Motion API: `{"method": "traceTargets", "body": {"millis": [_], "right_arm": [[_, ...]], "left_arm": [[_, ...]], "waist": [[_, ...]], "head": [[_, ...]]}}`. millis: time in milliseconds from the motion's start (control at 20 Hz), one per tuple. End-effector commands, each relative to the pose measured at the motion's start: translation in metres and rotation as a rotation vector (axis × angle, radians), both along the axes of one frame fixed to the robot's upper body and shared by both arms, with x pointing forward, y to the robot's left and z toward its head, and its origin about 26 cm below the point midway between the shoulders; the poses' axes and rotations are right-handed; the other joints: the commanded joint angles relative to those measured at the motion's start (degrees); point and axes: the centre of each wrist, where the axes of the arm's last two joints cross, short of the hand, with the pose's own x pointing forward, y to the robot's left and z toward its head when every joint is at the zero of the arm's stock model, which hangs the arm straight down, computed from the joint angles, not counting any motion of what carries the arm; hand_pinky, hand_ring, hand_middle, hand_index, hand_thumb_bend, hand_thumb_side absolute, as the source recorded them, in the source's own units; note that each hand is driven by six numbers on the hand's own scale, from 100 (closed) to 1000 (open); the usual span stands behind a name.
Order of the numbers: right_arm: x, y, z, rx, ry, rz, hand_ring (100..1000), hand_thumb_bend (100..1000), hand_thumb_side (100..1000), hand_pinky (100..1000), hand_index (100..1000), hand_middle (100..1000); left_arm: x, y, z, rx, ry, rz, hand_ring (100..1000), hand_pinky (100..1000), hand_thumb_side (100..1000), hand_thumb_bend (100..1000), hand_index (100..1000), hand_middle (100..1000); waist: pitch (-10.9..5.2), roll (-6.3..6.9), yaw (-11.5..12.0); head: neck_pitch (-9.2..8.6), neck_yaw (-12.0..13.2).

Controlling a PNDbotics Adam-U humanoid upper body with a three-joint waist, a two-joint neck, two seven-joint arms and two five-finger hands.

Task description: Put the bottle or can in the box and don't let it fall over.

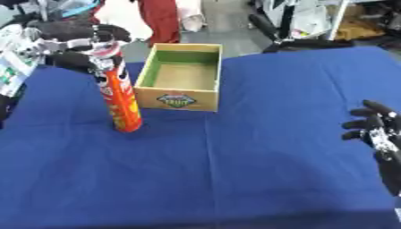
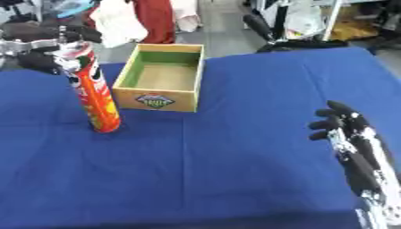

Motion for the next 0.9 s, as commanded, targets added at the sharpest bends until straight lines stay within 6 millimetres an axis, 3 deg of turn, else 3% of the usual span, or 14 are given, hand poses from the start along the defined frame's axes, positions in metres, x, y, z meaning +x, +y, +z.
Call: {"method": "traceTargets", "body": {"millis": [50, 900], "right_arm": [[0.0016, -0.0012, 0.0056, -0.005, -0.019, 0.004, 639, 100, 452, 557, 836, 688], [0.0019, -0.001, 0.0058, 0.002, -0.017, 0.004, 639, 100, 459, 558, 837, 688]], "left_arm": [[-0.0034, 0.0111, 0.0188, 0.02, -0.034, 0.02, 980, 944, 1000, 100, 1000, 988], [-0.0008, 0.0058, 0.0104, 0.117, 0.031, 0.004, 967, 931, 1000, 100, 1000, 969]], "waist": [[-0.37, -0.16, 0.1], [-0.3, -0.19, 0.1]], "head": [[-0.1, 0.2], [-0.1, 0.2]]}}
